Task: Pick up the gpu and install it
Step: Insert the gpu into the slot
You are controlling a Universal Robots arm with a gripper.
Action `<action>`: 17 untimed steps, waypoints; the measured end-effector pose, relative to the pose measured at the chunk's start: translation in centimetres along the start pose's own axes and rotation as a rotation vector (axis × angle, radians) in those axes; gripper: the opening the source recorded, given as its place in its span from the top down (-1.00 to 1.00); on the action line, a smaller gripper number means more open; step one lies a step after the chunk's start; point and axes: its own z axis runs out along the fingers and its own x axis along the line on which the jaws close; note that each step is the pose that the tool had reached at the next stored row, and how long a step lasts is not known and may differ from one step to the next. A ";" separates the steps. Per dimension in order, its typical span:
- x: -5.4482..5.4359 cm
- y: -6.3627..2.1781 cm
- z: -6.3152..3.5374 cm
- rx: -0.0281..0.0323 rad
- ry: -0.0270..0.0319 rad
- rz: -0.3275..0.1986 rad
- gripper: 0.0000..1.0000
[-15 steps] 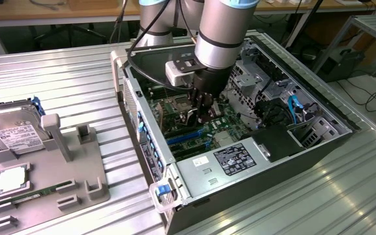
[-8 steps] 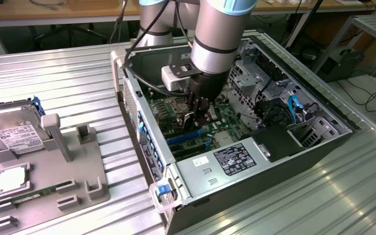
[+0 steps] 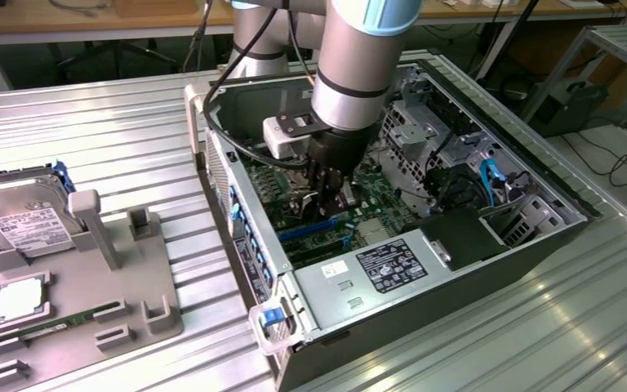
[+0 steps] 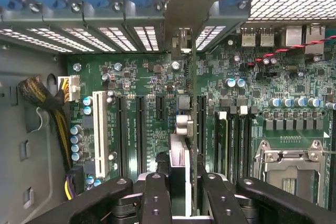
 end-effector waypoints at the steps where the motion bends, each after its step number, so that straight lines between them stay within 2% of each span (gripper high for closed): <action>1: 0.0 0.03 0.11 0.0000 0.0001 0.000 0.44; 17: 0.0 0.08 1.24 0.0005 -0.0012 0.000 0.44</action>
